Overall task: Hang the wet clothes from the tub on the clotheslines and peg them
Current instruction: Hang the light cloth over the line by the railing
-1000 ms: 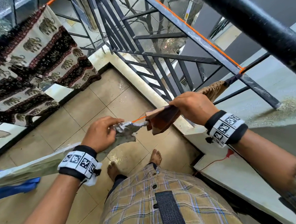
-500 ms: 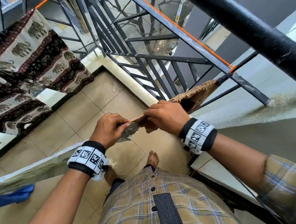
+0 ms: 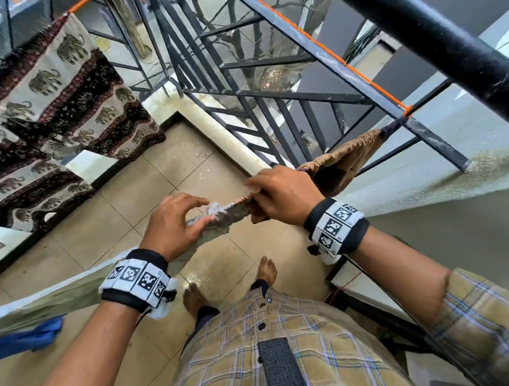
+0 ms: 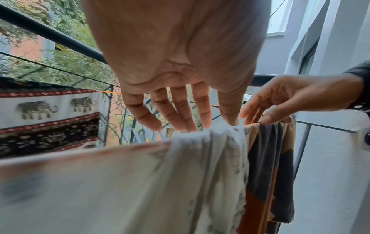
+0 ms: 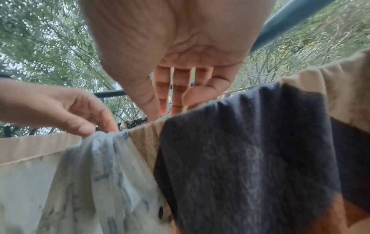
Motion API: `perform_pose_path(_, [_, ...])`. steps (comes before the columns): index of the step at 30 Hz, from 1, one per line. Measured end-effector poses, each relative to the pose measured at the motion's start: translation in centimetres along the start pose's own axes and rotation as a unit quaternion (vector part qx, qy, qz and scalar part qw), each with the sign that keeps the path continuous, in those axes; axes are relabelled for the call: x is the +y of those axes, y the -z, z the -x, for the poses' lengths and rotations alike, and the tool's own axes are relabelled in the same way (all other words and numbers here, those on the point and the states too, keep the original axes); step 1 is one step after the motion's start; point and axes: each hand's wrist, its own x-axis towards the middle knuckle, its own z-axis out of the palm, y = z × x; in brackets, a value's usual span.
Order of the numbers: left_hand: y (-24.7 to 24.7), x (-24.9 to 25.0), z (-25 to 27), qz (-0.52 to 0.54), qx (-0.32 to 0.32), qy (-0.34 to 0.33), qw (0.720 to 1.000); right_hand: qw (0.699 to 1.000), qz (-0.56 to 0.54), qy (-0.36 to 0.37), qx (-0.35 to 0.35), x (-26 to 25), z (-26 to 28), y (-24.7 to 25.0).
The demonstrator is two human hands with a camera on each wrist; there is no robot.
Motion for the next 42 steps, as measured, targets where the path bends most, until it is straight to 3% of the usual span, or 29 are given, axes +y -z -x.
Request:
perform_pose_path(4, [2.0,-4.3,4.5,-0.018,0.026,0.070,0.997,0.998,-0.019,0.046,0.047,-2.0,0.2,-0.8])
perform_pose_path(8, [4.2,-8.9,9.6,-0.030,0.043,0.126,0.991,0.997,0.002,0.081,0.007,-6.0,-0.8,-2.4])
perform_pose_path(14, [5.8,-17.4,16.6,-0.073,0.052,0.213,0.973,0.997,0.013,0.054,-0.061,-7.9,-2.8,-3.0])
perform_pose_path(17, [6.6,-20.7,19.4,-0.086,0.065,0.250,0.962,0.999,0.019,-0.003,-0.047,-7.3,-3.0,-1.8])
perform_pose_path(21, [7.5,-24.0,22.0,-0.088,0.086,0.263,0.957,0.992,0.035,-0.111,-0.054,-7.0,-3.0,-0.3])
perform_pose_path(27, [8.5,-27.9,24.6,-0.092,0.103,0.236,0.962,0.991,0.088,-0.097,-0.034,-10.1,-4.0,-0.8])
perform_pose_path(31, [9.4,-29.3,25.7,-0.101,0.108,0.251,0.957,0.981,0.127,-0.067,-0.127,-11.8,-5.1,-2.2])
perform_pose_path(35, [10.5,-30.5,26.1,-0.089,0.112,0.215,0.966,0.965,0.142,-0.120,-0.185,-11.8,-5.7,-2.0])
perform_pose_path(40, [12.6,-32.9,26.9,-0.024,0.087,0.187,0.978,0.976,0.117,-0.115,-0.141,-12.4,-5.1,-0.8])
perform_pose_path(42, [13.7,-33.3,27.0,0.019,0.096,0.213,0.972,0.978,0.115,-0.121,-0.126,-12.6,-5.1,-0.6])
